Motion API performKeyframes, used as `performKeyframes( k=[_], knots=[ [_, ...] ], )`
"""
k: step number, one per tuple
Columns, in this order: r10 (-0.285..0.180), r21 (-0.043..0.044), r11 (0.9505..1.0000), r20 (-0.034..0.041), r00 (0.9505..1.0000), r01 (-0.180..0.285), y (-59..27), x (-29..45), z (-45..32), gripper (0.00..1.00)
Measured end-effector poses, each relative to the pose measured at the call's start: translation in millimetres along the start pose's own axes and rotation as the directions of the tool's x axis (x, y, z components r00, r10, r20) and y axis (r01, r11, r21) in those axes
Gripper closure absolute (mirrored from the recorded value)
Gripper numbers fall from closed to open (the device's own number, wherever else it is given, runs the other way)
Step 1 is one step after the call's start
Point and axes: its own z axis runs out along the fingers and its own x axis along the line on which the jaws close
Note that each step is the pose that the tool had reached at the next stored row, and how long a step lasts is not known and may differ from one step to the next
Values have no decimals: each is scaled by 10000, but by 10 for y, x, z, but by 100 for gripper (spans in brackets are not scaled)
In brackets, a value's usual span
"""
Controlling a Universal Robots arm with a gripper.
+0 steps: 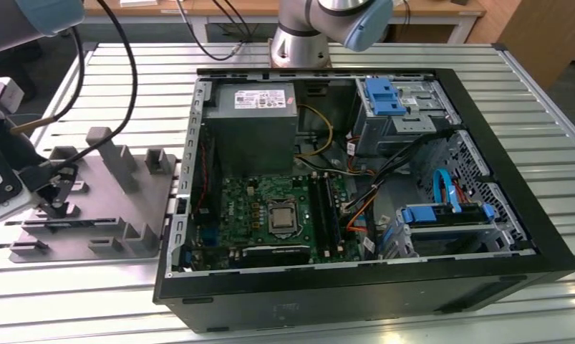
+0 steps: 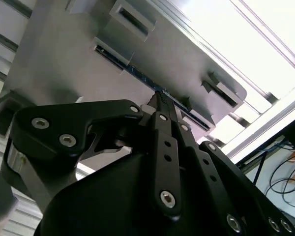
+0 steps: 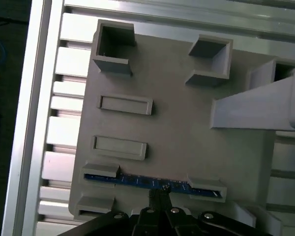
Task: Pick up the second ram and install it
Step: 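Pick up the second ram and move it above second insertion slot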
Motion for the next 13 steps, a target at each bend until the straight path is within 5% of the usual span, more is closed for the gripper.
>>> performKeyframes(
  k=[7,13],
  knots=[
    [-1045,-28,9945,-26,9945,1045,0,0,1,90],
    [-1911,-53,9816,-45,9816,1911,0,0,2,90]
  ],
)
